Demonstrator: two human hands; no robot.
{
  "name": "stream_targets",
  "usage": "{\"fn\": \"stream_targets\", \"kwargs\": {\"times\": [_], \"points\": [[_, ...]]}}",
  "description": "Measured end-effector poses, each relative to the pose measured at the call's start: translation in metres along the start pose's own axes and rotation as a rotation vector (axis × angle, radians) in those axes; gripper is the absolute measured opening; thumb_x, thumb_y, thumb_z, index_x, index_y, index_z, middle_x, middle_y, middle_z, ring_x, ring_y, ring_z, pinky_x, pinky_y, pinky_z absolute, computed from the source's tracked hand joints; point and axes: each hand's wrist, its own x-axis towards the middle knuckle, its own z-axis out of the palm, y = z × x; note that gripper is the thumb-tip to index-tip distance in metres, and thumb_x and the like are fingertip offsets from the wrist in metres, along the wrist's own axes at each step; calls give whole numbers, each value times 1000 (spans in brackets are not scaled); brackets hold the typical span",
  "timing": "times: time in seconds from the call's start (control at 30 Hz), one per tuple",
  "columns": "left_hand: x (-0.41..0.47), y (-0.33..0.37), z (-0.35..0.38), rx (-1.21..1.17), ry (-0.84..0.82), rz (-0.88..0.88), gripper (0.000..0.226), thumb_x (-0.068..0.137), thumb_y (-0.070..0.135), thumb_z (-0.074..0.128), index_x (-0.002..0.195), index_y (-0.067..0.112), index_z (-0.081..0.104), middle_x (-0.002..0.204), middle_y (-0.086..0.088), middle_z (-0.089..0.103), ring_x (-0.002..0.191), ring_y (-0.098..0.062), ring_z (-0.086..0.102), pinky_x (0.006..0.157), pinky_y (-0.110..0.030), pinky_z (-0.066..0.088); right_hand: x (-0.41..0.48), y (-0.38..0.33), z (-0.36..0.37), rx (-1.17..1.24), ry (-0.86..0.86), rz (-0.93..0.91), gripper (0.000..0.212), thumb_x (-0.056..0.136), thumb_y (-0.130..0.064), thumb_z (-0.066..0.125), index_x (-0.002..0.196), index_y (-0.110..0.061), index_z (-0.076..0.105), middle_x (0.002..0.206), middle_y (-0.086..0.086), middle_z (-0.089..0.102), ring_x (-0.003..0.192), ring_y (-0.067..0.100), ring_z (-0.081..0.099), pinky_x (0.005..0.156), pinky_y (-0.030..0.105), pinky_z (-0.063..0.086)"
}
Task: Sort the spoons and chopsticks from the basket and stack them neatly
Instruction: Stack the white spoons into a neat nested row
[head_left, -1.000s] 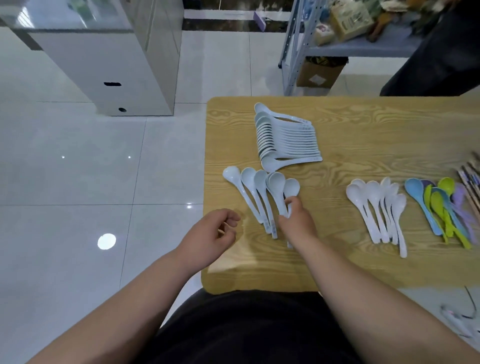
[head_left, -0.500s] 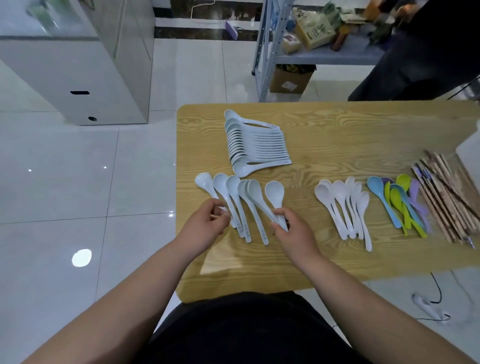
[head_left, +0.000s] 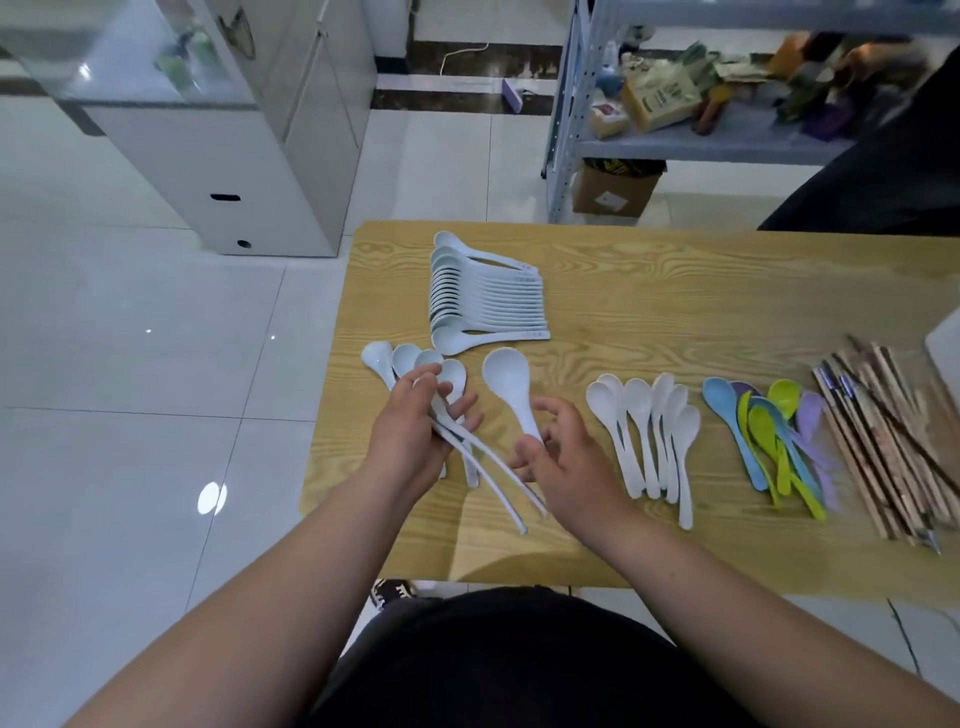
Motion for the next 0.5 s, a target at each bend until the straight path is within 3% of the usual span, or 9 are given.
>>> {"fn": "stream_targets", "kwargs": {"times": [0.1, 0.2, 0.3, 0.4, 0.5], "points": [[-16, -11, 8, 25, -49, -21, 27, 105, 22, 50, 126, 7, 58, 116, -15, 58, 98, -30, 69, 86, -46, 57, -2, 6, -18, -34, -93, -88, 29, 103, -25, 53, 132, -28, 49, 92, -2, 71, 84, 7, 69, 81, 40, 56], [-26, -23, 17, 39, -64, 5, 34, 106, 26, 47, 134, 7, 55, 119, -19, 67, 104, -29, 70, 88, -46, 57, -8, 11, -22, -102, -189, -114, 29, 101, -31, 54, 130, -33, 57, 87, -6, 69, 79, 15, 66, 78, 43, 55], [-32, -33, 24, -5, -39, 32, 36, 105, 25, 49, 137, 9, 53, 129, -16, 62, 109, -31, 70, 87, -46, 59, -11, 20, -20, -121, -230, -115, 34, 101, -31, 54, 134, -31, 60, 93, -16, 64, 78, 3, 63, 83, 38, 57], [-34, -42, 23, -25, 7, 47, 34, 102, 27, 55, 132, 12, 58, 122, -9, 64, 103, -25, 68, 78, -39, 59, -15, 19, -21, -164, -243, -125, 36, 102, -29, 54, 137, -29, 60, 97, -19, 61, 78, -3, 58, 84, 31, 52], [-35, -41, 17, -117, 68, 23, 24, 98, 25, 61, 117, 11, 63, 114, -9, 65, 92, -21, 63, 78, -36, 56, -21, 9, -14, 77, -339, 118, 29, 98, -40, 61, 125, -32, 58, 96, -5, 71, 79, 18, 70, 84, 44, 60]]}}
